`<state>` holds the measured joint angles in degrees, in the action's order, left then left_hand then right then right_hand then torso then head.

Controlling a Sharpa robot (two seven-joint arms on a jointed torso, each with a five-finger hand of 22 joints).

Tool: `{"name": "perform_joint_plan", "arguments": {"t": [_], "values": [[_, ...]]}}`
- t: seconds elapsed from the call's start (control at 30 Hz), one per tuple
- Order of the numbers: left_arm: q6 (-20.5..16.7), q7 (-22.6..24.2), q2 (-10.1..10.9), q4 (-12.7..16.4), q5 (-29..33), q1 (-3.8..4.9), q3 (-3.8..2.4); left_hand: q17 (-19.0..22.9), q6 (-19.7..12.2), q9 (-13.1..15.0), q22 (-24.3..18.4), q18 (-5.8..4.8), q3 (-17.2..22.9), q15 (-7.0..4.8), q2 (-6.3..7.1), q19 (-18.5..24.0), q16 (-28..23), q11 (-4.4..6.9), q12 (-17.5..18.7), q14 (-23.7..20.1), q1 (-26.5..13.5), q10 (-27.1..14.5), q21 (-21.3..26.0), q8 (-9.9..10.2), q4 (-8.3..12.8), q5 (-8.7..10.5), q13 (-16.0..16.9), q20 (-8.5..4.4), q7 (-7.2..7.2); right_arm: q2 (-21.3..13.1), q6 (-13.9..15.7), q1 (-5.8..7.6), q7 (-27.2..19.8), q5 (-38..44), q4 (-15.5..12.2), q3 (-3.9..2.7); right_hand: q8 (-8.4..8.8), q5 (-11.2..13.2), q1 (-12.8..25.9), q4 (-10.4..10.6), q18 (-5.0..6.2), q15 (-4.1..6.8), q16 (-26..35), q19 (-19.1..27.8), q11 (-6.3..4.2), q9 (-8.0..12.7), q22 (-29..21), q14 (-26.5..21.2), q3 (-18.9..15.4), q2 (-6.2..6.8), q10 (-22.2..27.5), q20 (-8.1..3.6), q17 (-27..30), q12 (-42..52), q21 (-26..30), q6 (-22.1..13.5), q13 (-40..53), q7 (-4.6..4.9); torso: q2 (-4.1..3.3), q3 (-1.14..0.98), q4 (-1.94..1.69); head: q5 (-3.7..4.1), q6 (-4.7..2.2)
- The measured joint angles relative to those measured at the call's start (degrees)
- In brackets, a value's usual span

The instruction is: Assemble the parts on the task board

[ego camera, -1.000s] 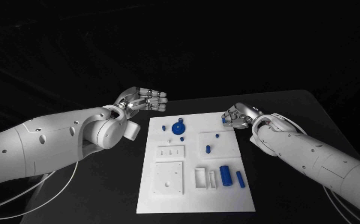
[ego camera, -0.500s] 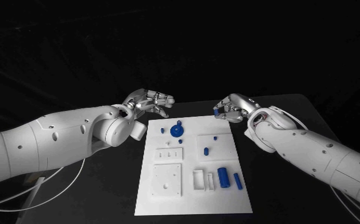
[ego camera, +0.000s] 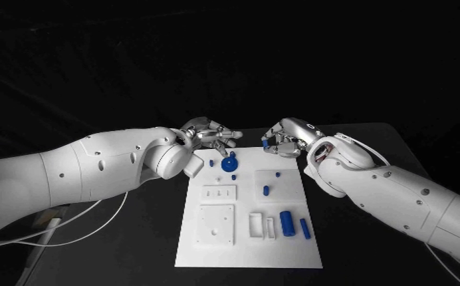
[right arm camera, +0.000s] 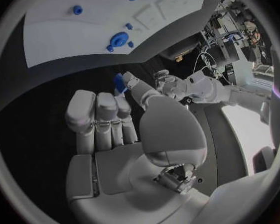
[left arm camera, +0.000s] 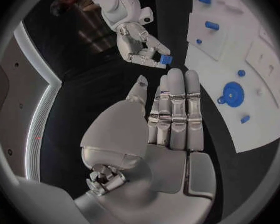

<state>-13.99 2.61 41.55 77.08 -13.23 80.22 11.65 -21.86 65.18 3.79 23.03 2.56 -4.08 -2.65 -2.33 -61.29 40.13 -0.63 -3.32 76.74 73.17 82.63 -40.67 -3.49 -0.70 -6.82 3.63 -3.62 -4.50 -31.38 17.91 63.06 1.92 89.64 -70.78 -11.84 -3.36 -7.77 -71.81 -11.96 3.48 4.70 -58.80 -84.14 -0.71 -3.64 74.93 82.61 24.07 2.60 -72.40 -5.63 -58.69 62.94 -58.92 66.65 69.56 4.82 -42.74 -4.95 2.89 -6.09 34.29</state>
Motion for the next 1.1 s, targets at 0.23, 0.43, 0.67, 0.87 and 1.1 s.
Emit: {"name": "perform_joint_plan", "arguments": {"t": [0.23,0.43,0.67,0.87,1.1], "values": [[0.5,-3.9,-1.7,-0.2,-1.8,-0.09,0.59,0.3,-1.9,0.0,-0.3,0.0,0.0,0.33,3.52,0.0,0.1,-0.52,0.0,0.3,-3.5,-0.5,0.2,0.0,-2.2,2.52,0.1,0.33,-0.9,0.2,0.2,-0.49,2.8,1.7,-2.7,0.94,0.01,-0.4,0.3,-0.2,0.0,0.0,0.0,0.0,0.0,0.0,0.0,0.0,0.7,0.3,0.0,0.0,0.2,0.0,-0.2,-0.1,0.0,-0.08,0.25,0.27,0.08,-0.83,0.64],[0.4,-6.0,-2.6,-0.4,-2.8,-0.18,0.69,-4.8,-1.6,0.6,3.7,0.02,2.6,-0.61,5.79,-1.6,10.4,0.12,-1.4,1.0,-5.8,0.5,-5.2,-0.3,-4.2,1.23,0.6,-1.1,-0.3,0.2,0.4,-0.94,4.7,2.8,-4.7,1.2,0.06,-0.4,0.0,-0.1,0.0,-0.01,0.4,0.0,0.01,0.0,0.0,0.0,1.3,0.6,0.0,0.0,0.3,0.0,-0.2,-0.1,-0.1,-0.08,0.26,0.31,0.08,-1.05,1.07],[0.2,-7.7,-3.1,-0.4,-3.6,-0.35,0.73,-6.6,-0.6,4.5,9.3,0.04,3.6,-1.23,6.87,-0.1,18.0,0.62,-5.6,-0.4,-7.5,0.2,-10.4,-0.3,-5.2,0.17,1.6,-1.3,0.22,0.6,0.6,-1.12,6.2,3.5,-5.6,1.29,0.2,-0.2,0.0,-0.2,0.0,-0.01,0.4,0.0,0.01,0.0,0.0,0.0,1.5,0.6,0.0,0.0,0.3,0.0,-0.2,-0.2,-0.1,-0.01,0.22,0.34,0.02,-0.92,1.21],[0.3,-9.0,-3.7,-0.8,-4.2,-0.57,0.79,-6.2,0.3,8.4,10.8,0.04,4.1,-1.23,7.08,0.1,19.0,0.62,-7.1,-0.8,-7.7,-0.2,-10.4,-0.3,-5.6,0.17,2.1,-1.51,0.7,0.9,0.7,-1.27,7.0,3.9,-5.8,1.34,-0.01,-0.2,0.0,-0.4,0.0,-0.01,0.3,0.0,0.01,0.0,0.0,0.0,1.6,0.6,0.0,0.01,0.4,0.0,-0.2,-0.3,-0.1,-0.09,0.19,0.34,0.04,-0.69,1.25],[0.4,-10.1,-4.5,-1.3,-4.7,-0.89,0.93,-6.2,0.3,10.7,11.7,0.04,4.1,-1.42,7.09,0.1,19.5,0.81,-7.8,-1.0,-7.7,-0.4,-10.1,-0.3,-5.7,0.17,2.5,-1.51,0.73,1.2,0.8,-1.32,7.7,4.0,-5.5,1.37,-0.01,-0.2,0.0,-0.4,0.0,-0.01,0.3,0.0,0.01,0.0,0.0,0.0,1.6,0.6,0.0,0.0,0.4,0.0,-0.2,-0.3,-0.1,-0.09,0.14,0.38,0.01,-0.3,1.24]]}}
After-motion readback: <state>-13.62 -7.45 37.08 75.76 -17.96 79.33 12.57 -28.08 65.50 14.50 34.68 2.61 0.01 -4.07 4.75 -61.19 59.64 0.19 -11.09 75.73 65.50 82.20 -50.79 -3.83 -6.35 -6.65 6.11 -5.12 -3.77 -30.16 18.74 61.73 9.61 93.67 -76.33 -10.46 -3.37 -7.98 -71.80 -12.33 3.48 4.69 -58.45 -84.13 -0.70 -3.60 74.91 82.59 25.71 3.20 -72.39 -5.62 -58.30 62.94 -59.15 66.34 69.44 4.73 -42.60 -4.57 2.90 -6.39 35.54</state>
